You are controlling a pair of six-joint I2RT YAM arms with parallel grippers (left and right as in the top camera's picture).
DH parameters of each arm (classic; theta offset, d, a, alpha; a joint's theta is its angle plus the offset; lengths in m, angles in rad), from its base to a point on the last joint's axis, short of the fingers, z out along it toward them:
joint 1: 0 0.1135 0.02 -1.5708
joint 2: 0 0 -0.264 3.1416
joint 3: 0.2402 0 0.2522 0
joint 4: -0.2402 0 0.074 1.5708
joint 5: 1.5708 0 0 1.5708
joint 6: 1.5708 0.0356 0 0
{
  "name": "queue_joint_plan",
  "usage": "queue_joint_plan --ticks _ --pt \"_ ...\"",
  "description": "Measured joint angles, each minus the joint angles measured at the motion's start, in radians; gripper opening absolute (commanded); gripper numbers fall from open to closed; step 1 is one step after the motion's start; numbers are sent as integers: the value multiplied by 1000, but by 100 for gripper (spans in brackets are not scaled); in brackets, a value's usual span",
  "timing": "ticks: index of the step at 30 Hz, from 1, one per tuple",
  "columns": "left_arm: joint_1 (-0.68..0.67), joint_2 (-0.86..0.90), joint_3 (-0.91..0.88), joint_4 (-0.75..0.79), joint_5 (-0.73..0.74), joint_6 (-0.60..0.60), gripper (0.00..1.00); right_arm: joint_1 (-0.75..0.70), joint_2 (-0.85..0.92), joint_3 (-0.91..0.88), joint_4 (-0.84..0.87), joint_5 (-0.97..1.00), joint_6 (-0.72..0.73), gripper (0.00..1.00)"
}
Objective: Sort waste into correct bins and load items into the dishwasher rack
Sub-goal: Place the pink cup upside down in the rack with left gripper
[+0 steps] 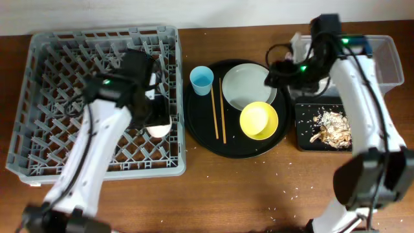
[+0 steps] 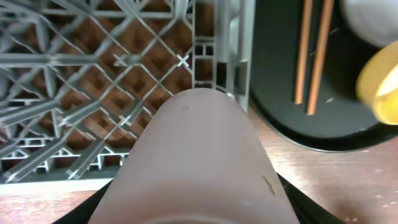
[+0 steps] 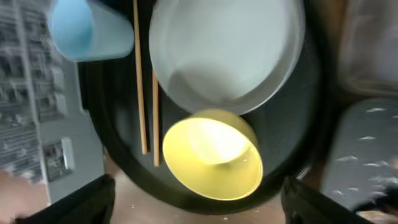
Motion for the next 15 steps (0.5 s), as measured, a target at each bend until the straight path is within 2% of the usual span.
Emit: queue_joint_plan --ticks 3,9,10,12,13,15 --pt "-11 124 -14 6 -21 0 47 0 -79 43 -6 64 -5 99" --pt "-11 264 -19 1 -29 0 49 0 -80 43 -15 92 -6 99" --pt "-11 272 -19 10 -30 0 60 0 -80 43 -16 93 -5 99" --pt "-11 286 -19 50 -34 0 68 0 -80 43 -19 93 -6 99" --pt "-11 295 -20 51 -35 1 72 0 -80 43 -20 92 -5 99" --pt "-11 299 -23 52 -36 5 72 0 -80 43 -22 93 -6 99"
